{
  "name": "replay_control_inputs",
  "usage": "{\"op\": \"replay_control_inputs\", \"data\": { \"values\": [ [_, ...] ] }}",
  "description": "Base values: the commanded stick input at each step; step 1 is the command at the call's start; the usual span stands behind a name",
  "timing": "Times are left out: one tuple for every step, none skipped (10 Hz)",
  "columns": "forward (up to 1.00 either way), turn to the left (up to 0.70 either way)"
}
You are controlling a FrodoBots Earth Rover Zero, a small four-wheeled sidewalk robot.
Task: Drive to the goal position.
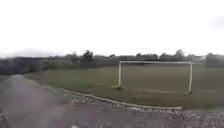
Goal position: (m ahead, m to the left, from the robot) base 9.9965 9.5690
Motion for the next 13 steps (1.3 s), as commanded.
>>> {"op": "replay_control_inputs", "data": {
  "values": [
    [0.00, 0.45],
    [0.00, 0.45],
    [0.00, 0.45],
    [0.00, 0.45],
    [0.00, 0.45],
    [0.00, 0.45],
    [0.00, 0.45],
    [0.00, 0.45],
    [0.00, 0.45],
    [0.00, 0.45],
    [0.00, 0.45],
    [0.00, 0.45],
    [0.00, 0.45]
  ]
}}
